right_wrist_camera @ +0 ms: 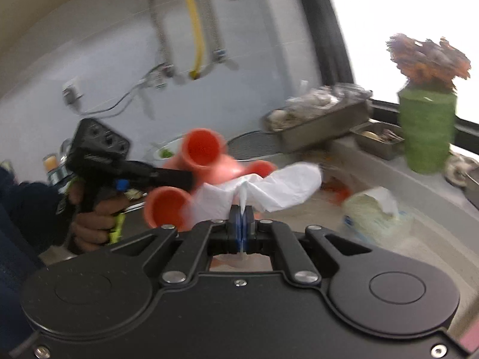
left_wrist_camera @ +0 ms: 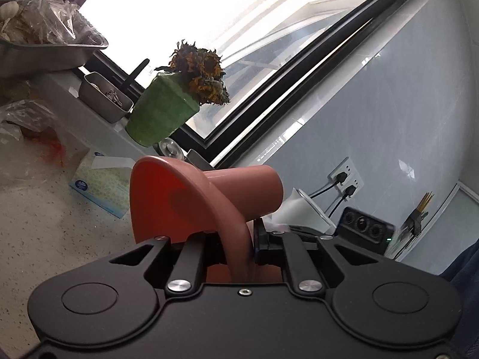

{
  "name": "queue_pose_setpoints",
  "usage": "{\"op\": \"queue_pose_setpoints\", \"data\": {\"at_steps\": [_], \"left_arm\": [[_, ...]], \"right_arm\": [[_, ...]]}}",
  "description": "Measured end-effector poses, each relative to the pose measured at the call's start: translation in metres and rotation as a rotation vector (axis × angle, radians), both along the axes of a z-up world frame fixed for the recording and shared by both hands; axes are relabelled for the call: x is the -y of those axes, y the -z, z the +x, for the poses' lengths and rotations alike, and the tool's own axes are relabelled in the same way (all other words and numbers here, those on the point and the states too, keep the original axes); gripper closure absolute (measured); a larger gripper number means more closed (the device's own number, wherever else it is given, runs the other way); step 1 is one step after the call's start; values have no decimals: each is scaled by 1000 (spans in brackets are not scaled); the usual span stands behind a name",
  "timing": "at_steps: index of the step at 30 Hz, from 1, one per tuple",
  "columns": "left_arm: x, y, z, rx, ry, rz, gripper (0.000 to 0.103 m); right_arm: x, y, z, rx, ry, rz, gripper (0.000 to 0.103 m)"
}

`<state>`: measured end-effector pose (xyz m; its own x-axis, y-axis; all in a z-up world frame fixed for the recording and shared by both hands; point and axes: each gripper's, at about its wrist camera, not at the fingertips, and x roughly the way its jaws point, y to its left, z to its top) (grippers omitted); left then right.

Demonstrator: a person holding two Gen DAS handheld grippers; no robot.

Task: Clean bowl
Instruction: 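Rub the tissue around the bowl's underside and feet with the right gripper, then turn the bowl upright with the left gripper and lower it toward the counter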

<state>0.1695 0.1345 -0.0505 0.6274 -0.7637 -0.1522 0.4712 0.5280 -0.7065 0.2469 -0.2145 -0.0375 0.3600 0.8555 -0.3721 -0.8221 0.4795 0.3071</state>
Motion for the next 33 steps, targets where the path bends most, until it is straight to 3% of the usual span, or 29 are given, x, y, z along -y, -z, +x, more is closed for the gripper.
{"op": "queue_pose_setpoints", "data": {"at_steps": [6, 11, 12, 13, 20, 23, 24, 25, 33], "left_arm": [[1, -5, 7, 12, -2, 17, 91], [10, -7, 12, 25, 8, 105, 91], [14, -9, 14, 39, 8, 168, 91], [16, -8, 15, 42, 8, 179, 90], [53, 10, 37, 91, 145, 616, 90], [89, 33, 48, 124, 280, 870, 90], [92, 35, 49, 128, 294, 890, 90], [112, 49, 51, 168, 381, 1024, 89], [183, 89, 31, 547, 606, 1539, 88]], "right_arm": [[-6, 14, -10, -18, -32, -30, 100], [-11, 32, -11, -61, 13, -34, 100], [-11, 33, -12, -62, 21, -37, 100], [-10, 34, -13, -62, 23, -37, 100], [0, 41, -21, -91, 43, -37, 100], [3, 50, -27, -109, 76, -70, 100], [4, 54, -29, -110, 96, -91, 100], [4, 57, -31, -112, 116, -111, 100], [14, 86, -45, -148, 231, -197, 100]]}}
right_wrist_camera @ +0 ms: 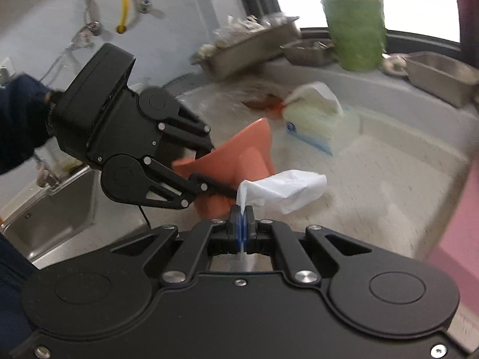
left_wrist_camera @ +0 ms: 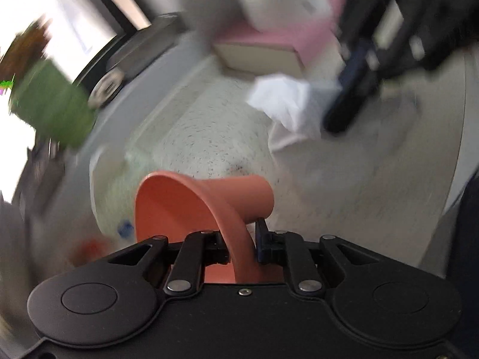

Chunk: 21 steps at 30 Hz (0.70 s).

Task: Clean bowl
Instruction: 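Turn the bowl upright with the left gripper and lower it toward the counter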

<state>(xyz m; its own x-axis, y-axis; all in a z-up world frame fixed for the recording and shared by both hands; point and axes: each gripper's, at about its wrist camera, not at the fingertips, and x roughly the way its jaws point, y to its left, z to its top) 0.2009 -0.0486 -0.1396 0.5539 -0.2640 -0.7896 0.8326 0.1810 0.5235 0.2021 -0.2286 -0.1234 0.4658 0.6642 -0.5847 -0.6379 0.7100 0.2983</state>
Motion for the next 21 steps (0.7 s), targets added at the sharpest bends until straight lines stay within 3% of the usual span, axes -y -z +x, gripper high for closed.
{"op": "queue_pose_setpoints", "data": {"at_steps": [5, 7, 9, 12, 13, 14, 16, 20, 21], "left_arm": [[15, 37, -23, 110, 140, 175, 88], [15, 60, -33, 230, 174, 237, 85], [12, 69, -39, 319, 171, 249, 83], [5, 65, -49, 391, 134, 188, 61], [-2, 62, -54, 432, 78, 131, 51], [-10, 59, -61, 475, 16, 68, 47], [-23, 54, -70, 486, -81, -19, 46], [-44, 36, -73, 319, -354, -225, 45], [-53, 31, -73, 250, -450, -326, 44]], "right_arm": [[3, 8, -3, -11, 39, 6, 100], [2, 9, -3, -10, 50, 4, 100], [1, 9, -2, -8, 53, 3, 100], [5, 5, 0, -5, 55, 15, 100], [6, 3, 1, -5, 57, 21, 100], [7, 2, 3, -1, 56, 24, 100], [5, -2, 7, 9, 51, 20, 100], [0, -11, 15, 29, 33, 9, 100], [-2, -14, 17, 33, 24, 5, 100]]}}
